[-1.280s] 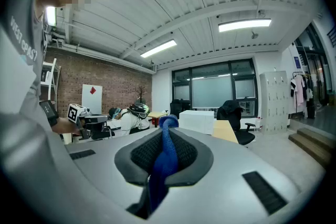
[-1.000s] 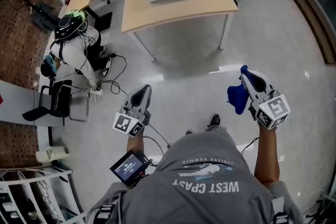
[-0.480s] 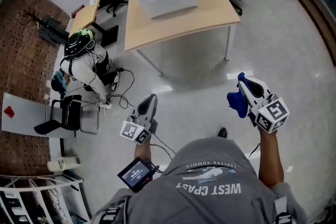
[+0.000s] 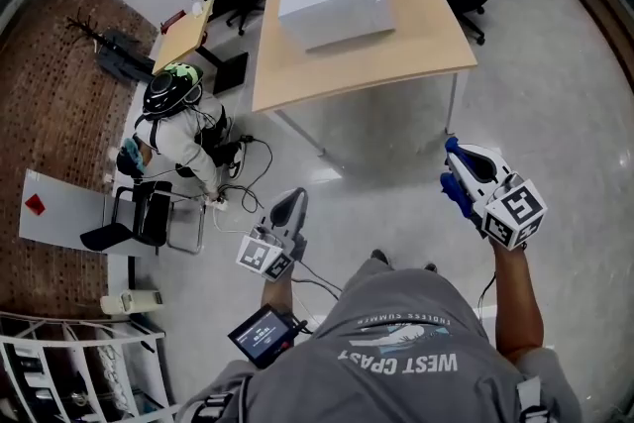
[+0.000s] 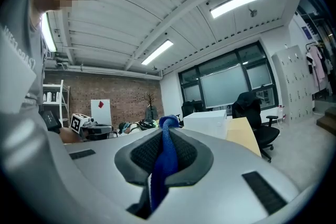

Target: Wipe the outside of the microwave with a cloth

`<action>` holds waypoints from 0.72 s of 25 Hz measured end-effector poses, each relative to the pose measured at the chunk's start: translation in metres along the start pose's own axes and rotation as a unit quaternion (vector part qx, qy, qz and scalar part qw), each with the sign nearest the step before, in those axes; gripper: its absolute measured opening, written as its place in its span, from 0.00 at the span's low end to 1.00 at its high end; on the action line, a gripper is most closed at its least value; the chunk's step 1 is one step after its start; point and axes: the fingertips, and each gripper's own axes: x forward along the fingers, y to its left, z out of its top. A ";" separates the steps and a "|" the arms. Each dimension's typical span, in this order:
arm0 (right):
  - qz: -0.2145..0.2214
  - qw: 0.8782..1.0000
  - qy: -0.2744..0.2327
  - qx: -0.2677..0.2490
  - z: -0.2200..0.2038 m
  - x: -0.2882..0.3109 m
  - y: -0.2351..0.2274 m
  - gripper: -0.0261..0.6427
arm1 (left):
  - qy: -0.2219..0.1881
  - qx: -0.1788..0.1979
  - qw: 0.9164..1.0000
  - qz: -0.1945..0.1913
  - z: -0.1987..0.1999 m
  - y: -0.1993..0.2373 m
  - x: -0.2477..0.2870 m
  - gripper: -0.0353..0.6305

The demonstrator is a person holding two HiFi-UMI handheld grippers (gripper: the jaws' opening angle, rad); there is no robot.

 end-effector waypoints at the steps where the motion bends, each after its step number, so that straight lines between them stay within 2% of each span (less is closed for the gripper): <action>1: 0.002 1.000 0.000 0.001 0.000 0.009 -0.007 0.09 | 0.001 -0.002 1.000 0.004 -0.002 0.009 0.006 0.09; 3: 0.003 1.000 0.002 0.001 -0.001 0.030 -0.022 0.09 | 0.002 -0.006 1.000 0.007 -0.007 0.027 0.023 0.09; 8: -0.011 1.000 0.004 -0.004 -0.001 0.089 -0.063 0.09 | 0.000 -0.010 1.000 -0.013 -0.022 0.082 0.078 0.09; 13: -0.039 0.999 0.008 -0.004 0.010 0.161 -0.098 0.09 | -0.013 -0.012 0.999 -0.035 -0.017 0.163 0.137 0.09; 18: -0.062 0.998 0.007 0.005 0.024 0.239 -0.116 0.09 | -0.027 -0.003 0.998 -0.056 -0.014 0.243 0.174 0.09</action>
